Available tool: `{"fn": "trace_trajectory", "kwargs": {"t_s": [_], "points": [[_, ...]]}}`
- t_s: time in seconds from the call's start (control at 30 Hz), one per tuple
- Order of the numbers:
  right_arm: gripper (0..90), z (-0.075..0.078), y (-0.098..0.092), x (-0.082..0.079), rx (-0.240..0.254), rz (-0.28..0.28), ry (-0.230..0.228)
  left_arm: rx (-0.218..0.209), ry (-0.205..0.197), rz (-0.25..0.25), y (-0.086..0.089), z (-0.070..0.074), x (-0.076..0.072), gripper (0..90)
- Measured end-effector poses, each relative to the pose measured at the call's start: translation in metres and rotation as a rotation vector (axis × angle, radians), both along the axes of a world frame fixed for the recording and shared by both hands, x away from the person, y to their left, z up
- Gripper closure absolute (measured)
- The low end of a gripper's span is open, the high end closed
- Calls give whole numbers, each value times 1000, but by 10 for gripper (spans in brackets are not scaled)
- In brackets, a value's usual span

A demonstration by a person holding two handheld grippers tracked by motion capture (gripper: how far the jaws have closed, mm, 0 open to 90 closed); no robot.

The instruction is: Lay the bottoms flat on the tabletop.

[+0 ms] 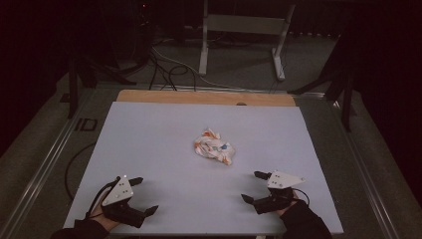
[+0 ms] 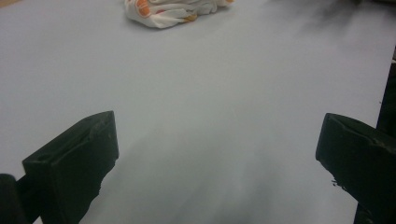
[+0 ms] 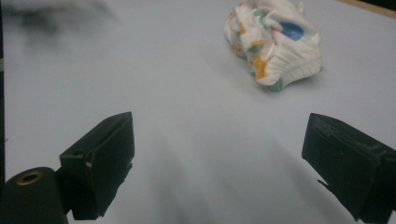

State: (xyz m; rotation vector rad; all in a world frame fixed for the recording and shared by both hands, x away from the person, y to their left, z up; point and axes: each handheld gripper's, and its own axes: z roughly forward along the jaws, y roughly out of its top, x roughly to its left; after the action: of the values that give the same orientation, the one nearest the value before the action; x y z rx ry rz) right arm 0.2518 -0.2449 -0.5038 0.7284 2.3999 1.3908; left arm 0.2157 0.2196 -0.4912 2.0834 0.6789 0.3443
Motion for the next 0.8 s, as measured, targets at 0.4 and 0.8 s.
{"fn": "trace_trajectory", "kwargs": {"t_s": [0.4, 0.8], "points": [[93, -2, 5, -1, -39, 33, 12, -6, 14, -28, -2, 0, 0, 1], [93, 4, 10, -5, -55, 57, 25, -16, 18, -66, -7, 3, -2, 1]]}}
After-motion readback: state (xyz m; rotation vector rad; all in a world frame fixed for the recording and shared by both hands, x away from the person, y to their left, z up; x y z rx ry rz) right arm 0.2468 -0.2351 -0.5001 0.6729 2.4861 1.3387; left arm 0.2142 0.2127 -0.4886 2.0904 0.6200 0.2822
